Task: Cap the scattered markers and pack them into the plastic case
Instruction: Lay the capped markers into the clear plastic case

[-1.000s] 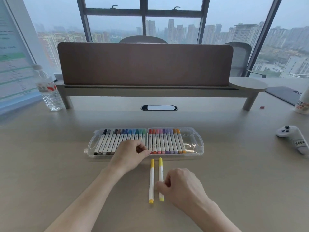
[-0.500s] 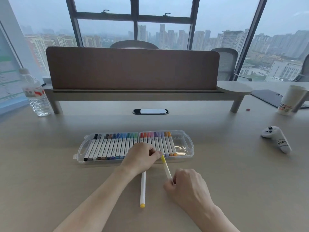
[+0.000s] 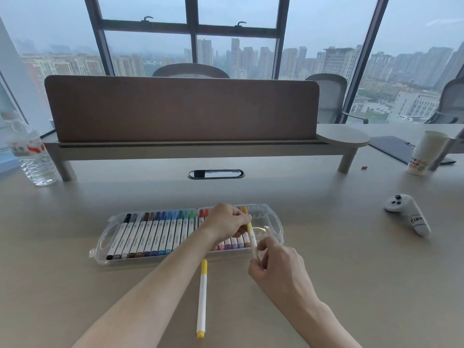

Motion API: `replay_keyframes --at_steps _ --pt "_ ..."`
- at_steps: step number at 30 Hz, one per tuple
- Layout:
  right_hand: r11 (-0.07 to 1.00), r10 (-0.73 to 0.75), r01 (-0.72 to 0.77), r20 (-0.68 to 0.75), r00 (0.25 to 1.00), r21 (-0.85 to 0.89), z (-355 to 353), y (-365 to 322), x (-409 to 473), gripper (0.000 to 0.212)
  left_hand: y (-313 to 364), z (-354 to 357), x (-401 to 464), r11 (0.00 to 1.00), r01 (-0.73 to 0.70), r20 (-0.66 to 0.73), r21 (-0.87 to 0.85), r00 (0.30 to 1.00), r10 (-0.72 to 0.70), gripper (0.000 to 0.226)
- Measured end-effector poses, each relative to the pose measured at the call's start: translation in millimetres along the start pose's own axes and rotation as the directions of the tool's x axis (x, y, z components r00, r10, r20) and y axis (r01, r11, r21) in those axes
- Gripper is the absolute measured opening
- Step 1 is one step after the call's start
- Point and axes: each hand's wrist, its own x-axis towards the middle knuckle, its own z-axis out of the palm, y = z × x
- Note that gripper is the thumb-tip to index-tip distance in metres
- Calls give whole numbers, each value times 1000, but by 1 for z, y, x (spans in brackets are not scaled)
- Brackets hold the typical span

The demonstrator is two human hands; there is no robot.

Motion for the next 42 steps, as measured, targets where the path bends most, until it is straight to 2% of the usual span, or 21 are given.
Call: replay_keyframes --at_steps 8,10,13,15,19,22,24,27,32,35,38,42 --pt "997 -73 74 -39 997 25 1 15 41 25 11 3 55 999 -45 -48 23 998 46 9" --pt "996 -85 86 -40 996 18 3 19 56 22 11 5 72 994 -53 -80 95 995 60 9" --pt "995 -102 101 -32 994 -24 9 24 74 15 5 4 91 952 -58 -108 301 990 95 11" --pt "993 -109 107 -29 994 -45 17 30 79 19 -2 6 100 922 -41 -106 384 990 89 13" --pt "992 -129 129 -53 990 5 29 43 81 22 -5 6 108 909 6 -141 416 988 57 16" --pt "985 -143 134 -84 986 -112 32 45 82 22 -1 3 112 897 41 -125 440 992 16 19" --pt "984 -117 101 -108 987 -145 31 44 82 23 4 3 116 874 66 -112 482 994 -13 20" --pt "998 -12 9 -40 999 -61 28 47 84 24 11 5 120 824 95 -92 559 994 -52 22" --pt "1000 -4 4 -14 1000 -3 26 48 84 22 9 6 118 842 90 -106 532 994 -39 22" --pt "1000 -9 9 -6 1000 -12 26 48 81 22 -2 0 106 892 8 -87 451 996 35 14" --pt "1000 -22 22 -8 1000 19 24 49 77 18 -11 -10 90 926 -71 -151 372 979 135 10" --pt "999 -31 32 -15 999 29 22 49 71 16 -19 -23 60 906 -121 -190 405 958 213 7"
